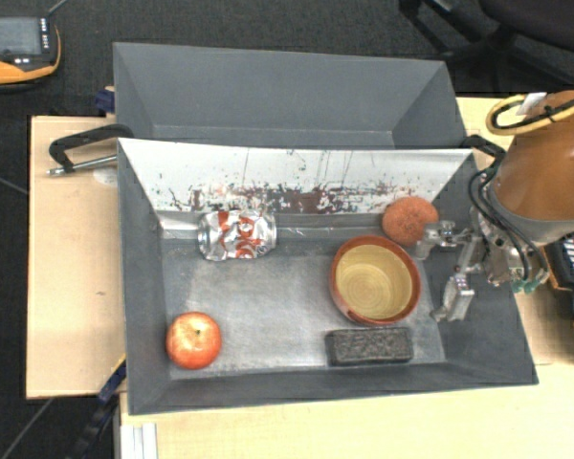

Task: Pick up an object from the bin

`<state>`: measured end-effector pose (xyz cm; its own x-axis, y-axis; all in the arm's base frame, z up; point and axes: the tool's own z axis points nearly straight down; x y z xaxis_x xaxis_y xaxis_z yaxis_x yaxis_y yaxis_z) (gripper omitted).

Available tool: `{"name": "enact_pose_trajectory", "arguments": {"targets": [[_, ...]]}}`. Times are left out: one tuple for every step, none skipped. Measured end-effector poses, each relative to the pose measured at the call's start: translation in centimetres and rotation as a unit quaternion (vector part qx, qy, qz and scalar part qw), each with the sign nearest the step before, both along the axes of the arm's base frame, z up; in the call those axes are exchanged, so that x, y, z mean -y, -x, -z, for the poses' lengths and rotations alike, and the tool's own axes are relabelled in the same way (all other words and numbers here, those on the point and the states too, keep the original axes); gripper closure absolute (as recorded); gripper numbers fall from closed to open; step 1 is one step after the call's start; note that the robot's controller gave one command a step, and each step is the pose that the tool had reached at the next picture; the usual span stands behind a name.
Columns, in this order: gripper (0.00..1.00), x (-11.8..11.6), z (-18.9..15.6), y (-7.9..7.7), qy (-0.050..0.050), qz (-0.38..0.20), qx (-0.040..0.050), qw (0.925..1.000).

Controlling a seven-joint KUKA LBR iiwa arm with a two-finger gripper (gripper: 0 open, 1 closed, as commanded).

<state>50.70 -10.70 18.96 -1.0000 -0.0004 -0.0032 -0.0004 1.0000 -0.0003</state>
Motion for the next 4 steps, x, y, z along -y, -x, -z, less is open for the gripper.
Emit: {"name": "enact_pose_trajectory", "arguments": {"targets": [[0.0,0.0,0.0,0.0,0.0,0.0,0.0,1.0],[0.0,3.2,1.9,-4.2,0.001,-0.115,0.0035,0.9934],[0.0,-4.9,2.0,-6.0,0.002,-0.287,0.0074,0.9578],[0.0,-3.2,1.4,-4.8,0.003,-0.354,0.0087,0.9351]]}}
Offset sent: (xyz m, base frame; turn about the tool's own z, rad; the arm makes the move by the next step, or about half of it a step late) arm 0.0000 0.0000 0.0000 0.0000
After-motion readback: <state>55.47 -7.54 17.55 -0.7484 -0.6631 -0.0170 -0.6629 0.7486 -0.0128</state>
